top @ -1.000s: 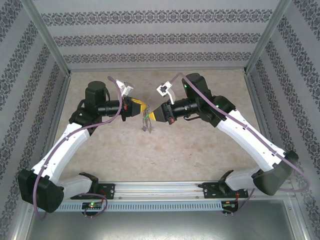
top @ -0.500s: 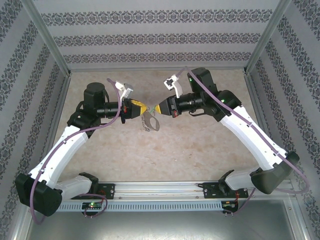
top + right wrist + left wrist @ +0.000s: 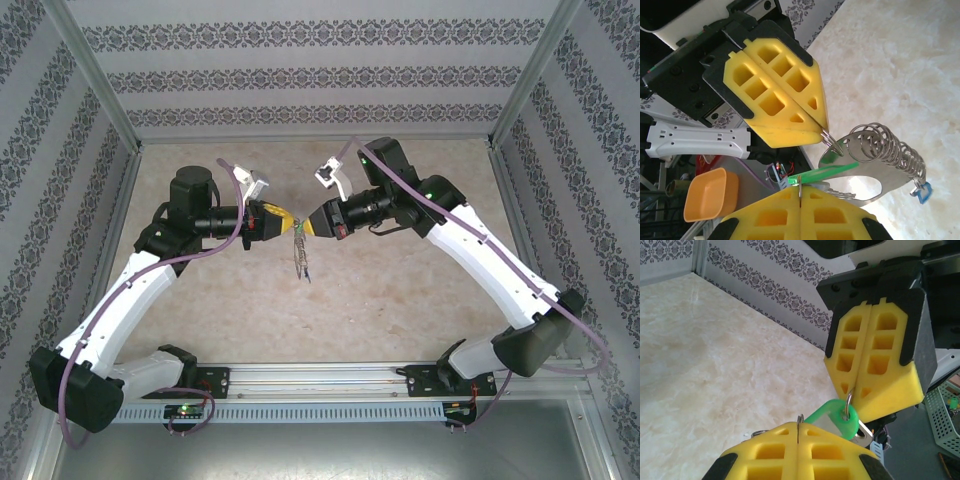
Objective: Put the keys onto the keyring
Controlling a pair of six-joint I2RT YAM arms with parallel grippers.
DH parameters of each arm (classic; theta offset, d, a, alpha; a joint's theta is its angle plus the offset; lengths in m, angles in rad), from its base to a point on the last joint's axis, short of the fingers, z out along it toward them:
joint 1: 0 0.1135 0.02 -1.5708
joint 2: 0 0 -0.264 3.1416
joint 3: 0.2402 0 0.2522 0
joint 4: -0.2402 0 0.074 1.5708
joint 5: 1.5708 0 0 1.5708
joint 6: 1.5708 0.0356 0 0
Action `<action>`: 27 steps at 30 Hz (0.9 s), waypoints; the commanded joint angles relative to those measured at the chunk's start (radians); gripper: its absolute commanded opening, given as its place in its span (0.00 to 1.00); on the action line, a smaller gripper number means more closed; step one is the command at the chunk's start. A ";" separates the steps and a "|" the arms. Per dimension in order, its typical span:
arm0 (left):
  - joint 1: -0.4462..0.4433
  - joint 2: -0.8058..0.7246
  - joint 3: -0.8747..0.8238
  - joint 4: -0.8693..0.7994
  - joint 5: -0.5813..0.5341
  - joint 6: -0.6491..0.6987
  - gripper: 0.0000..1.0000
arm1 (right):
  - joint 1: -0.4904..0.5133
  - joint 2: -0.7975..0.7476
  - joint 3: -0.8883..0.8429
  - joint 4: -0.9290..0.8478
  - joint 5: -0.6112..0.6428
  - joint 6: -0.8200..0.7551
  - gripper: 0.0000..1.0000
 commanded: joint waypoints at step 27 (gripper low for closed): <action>-0.047 -0.023 0.047 -0.075 -0.016 0.078 0.00 | 0.010 0.106 0.105 -0.061 -0.007 0.009 0.00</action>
